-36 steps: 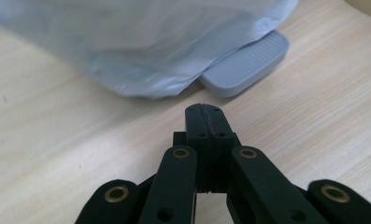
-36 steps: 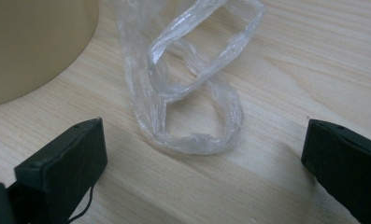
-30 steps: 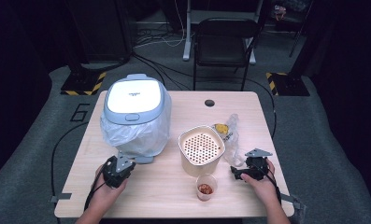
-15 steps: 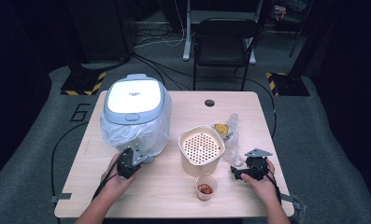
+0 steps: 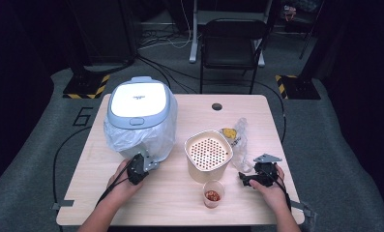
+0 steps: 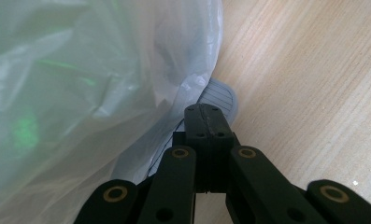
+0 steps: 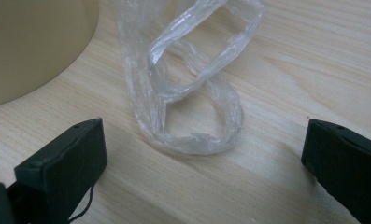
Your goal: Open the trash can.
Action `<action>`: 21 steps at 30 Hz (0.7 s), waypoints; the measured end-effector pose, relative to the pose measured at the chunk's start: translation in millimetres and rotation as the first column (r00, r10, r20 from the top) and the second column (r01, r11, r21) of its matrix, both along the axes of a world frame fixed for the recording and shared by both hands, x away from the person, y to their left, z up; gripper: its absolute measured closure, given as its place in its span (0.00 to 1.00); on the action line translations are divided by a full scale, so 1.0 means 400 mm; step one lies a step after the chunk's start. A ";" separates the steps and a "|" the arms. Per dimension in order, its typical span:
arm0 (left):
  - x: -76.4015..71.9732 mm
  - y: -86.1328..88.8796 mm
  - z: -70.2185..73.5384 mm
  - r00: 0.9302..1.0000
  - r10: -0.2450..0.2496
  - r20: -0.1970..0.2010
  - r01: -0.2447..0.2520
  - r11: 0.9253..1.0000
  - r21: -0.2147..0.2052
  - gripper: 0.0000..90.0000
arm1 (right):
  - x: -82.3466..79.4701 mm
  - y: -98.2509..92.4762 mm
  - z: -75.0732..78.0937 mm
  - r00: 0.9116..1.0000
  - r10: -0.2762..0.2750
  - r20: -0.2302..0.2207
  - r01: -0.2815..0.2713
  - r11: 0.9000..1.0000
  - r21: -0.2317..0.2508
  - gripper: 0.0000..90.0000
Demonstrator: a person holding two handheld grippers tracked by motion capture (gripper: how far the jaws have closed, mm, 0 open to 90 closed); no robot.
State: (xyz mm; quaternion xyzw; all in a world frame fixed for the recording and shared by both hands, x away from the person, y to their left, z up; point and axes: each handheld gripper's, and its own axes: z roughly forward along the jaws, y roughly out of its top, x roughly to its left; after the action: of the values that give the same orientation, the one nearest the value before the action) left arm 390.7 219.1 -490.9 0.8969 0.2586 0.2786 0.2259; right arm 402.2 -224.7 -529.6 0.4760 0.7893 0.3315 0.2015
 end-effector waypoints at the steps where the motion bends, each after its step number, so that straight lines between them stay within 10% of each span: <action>1: -0.001 -0.002 -0.003 1.000 -0.001 0.004 0.001 1.000 -0.001 1.00 | 0.000 0.000 0.000 1.000 0.002 0.002 -0.002 1.000 -0.002 0.00; 21: -0.008 0.006 -0.040 1.000 0.010 0.027 -0.009 0.999 -0.035 1.00 | 0.000 0.000 0.000 1.000 0.002 0.002 -0.002 1.000 -0.002 0.00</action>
State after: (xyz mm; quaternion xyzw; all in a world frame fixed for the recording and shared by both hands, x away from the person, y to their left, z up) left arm 387.5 221.7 -506.9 0.8877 0.2646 0.2870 0.2439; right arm 402.3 -224.9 -529.7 0.4748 0.7899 0.3314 0.2023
